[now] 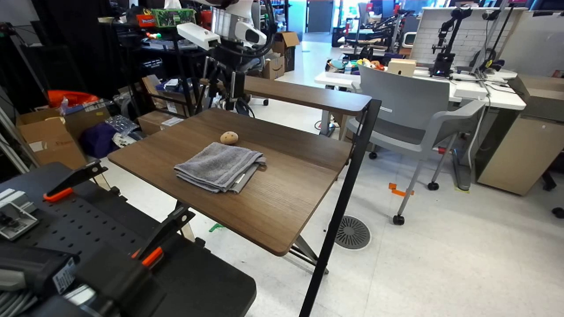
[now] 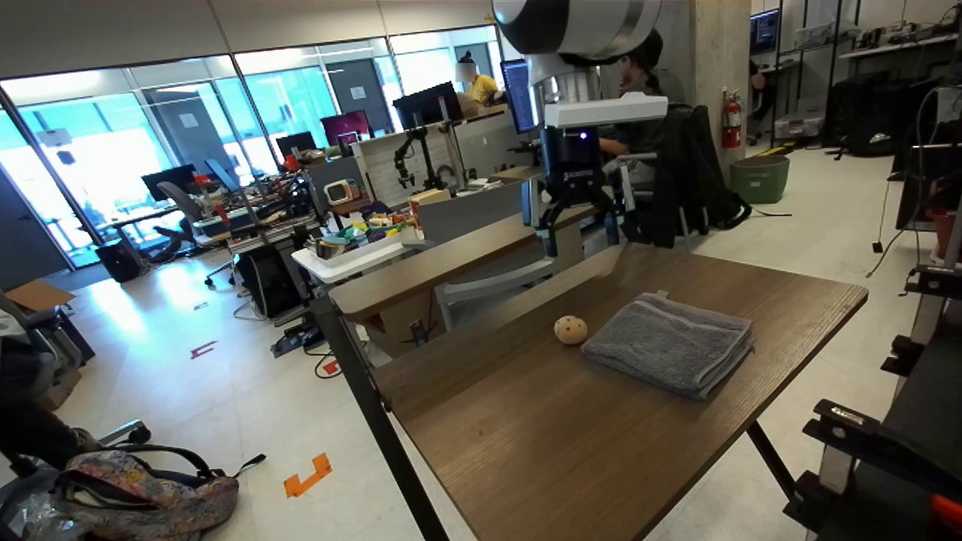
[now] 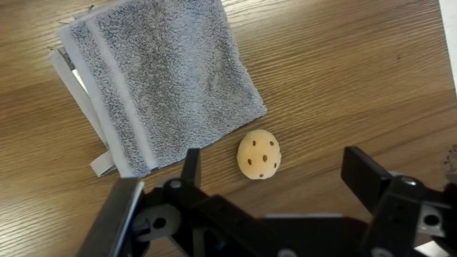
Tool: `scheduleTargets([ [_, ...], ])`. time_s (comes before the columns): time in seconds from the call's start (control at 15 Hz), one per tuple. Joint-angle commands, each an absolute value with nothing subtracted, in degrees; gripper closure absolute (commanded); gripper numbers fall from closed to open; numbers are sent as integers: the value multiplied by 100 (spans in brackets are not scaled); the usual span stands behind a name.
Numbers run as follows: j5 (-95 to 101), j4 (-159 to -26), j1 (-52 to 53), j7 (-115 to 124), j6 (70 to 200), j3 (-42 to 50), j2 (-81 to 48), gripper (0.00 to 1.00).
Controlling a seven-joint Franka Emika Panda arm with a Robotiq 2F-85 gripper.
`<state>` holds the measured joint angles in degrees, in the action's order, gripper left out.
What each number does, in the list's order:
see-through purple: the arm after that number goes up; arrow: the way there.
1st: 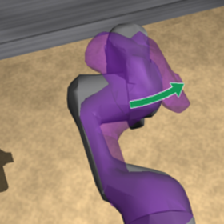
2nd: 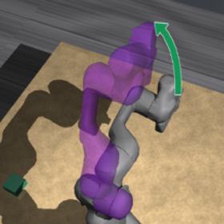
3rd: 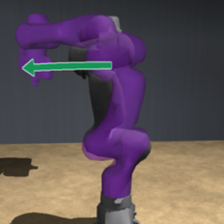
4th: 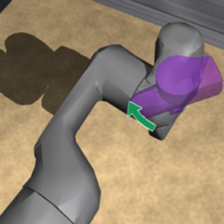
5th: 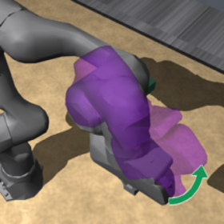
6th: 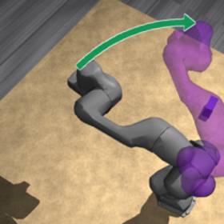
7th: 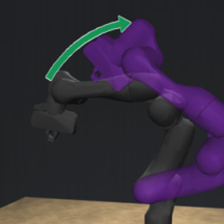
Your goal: Move the cookie to the left then use the grey towel to wipe the table.
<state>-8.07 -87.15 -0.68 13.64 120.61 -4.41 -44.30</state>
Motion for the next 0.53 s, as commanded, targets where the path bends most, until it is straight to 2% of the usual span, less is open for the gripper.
scheduleTargets([
  [0.0,-905,-8523,61,1312,11962,-318,-4539,0],
  [0.27,-902,-8345,63,1313,11863,-306,-4628,0],
  [0.47,-749,-8468,25,1292,12351,-61,-4605,0],
])
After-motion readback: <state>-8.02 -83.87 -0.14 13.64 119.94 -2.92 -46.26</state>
